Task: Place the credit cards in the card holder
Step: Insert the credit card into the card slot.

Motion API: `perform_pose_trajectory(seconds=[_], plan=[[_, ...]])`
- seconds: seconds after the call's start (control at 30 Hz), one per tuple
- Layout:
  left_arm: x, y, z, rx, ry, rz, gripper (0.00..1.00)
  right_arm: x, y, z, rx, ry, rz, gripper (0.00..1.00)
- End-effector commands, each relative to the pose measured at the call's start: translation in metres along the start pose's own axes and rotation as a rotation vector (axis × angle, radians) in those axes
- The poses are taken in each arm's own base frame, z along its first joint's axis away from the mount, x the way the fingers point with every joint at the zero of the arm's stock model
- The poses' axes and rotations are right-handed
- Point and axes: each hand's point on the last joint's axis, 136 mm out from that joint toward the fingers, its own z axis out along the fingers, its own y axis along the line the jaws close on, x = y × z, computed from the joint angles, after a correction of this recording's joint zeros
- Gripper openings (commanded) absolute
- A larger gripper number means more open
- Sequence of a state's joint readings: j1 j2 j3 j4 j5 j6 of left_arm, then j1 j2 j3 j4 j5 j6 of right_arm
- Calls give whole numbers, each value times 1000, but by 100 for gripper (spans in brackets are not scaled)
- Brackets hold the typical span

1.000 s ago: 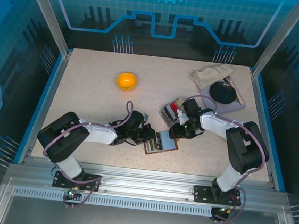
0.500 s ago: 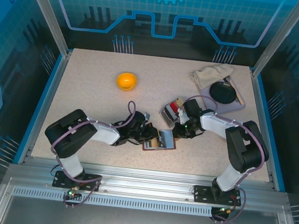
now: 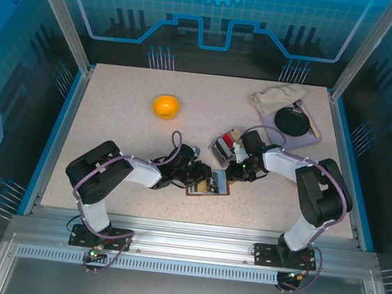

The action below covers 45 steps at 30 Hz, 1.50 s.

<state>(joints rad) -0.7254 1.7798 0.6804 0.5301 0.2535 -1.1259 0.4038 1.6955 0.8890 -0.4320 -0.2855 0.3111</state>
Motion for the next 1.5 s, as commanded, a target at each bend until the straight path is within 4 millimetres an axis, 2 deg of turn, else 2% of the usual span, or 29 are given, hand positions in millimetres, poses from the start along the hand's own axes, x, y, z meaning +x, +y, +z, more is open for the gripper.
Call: perform_pose_trajectory(seconds=[0.0, 0.2, 0.3, 0.43, 0.67, 0.87, 1.0, 1.27, 1.47], plan=[[1, 9, -1, -65, -10, -3, 25, 28, -16, 8, 32, 95, 86, 16], [3, 14, -20, -124, -23, 12, 36, 28, -18, 6, 39, 92, 87, 16], [4, 14, -25, -143, -21, 19, 37, 27, -19, 5, 42, 88, 90, 16], [6, 15, -24, -141, -15, 18, 30, 27, -19, 6, 37, 92, 91, 16], [1, 11, -12, -115, -18, 5, 7, 28, -17, 8, 26, 97, 90, 16], [-1, 7, 0, -97, -2, 7, 5, 27, -15, 8, 12, 95, 86, 15], [-2, 6, 1, -92, -9, 8, 7, 28, -17, 8, 21, 96, 91, 15], [1, 7, -12, -124, -9, 21, 28, 28, -19, 8, 30, 97, 92, 15], [2, 6, -23, -140, -13, 36, 31, 28, -19, 8, 31, 96, 91, 15]])
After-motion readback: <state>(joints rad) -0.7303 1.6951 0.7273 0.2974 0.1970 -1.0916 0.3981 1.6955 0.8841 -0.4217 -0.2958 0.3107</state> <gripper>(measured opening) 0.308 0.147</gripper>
